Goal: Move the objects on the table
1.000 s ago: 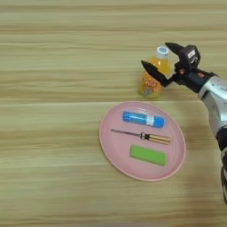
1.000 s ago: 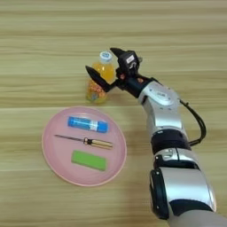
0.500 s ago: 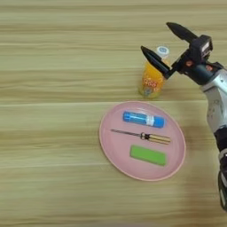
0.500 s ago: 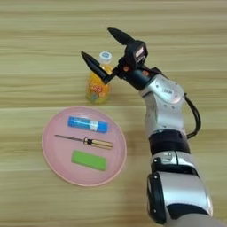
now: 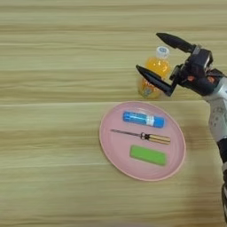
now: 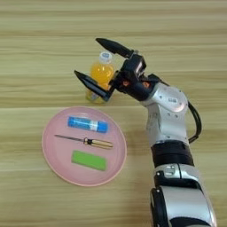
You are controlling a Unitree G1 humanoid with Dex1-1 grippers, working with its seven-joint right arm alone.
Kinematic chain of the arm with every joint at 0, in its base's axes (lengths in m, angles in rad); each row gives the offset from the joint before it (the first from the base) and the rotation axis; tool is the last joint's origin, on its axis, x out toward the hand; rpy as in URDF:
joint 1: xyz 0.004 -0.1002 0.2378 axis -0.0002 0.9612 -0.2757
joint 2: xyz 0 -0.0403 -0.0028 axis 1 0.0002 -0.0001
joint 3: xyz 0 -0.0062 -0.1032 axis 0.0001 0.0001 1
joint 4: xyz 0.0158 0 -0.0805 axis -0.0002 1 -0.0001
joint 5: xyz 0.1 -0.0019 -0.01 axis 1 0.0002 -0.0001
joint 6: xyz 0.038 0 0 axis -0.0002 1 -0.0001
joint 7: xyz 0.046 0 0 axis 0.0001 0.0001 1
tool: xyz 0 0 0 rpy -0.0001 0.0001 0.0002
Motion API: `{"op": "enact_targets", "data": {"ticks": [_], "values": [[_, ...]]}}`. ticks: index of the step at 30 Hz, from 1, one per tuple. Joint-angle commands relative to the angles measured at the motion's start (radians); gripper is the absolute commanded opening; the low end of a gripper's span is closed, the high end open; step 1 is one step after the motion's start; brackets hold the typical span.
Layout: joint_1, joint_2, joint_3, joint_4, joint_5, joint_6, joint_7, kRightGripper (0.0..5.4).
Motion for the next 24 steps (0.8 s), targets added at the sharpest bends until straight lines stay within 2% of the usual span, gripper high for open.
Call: {"op": "enact_targets", "data": {"ticks": [1, 10, 14, 20, 24], "values": [[-0.012, -0.092, 0.021, -0.095, 0.019, 0.036, 0.085, 5.37], [0.051, -0.153, 0.045, -0.146, 0.027, 0.092, 0.216, 5.37], [0.092, -0.185, 0.062, -0.188, 0.032, 0.140, 0.277, 5.37], [0.117, -0.216, 0.078, -0.225, 0.018, 0.192, 0.305, 5.37], [0.126, -0.228, 0.107, -0.238, -0.009, 0.193, 0.331, 5.37]]}}
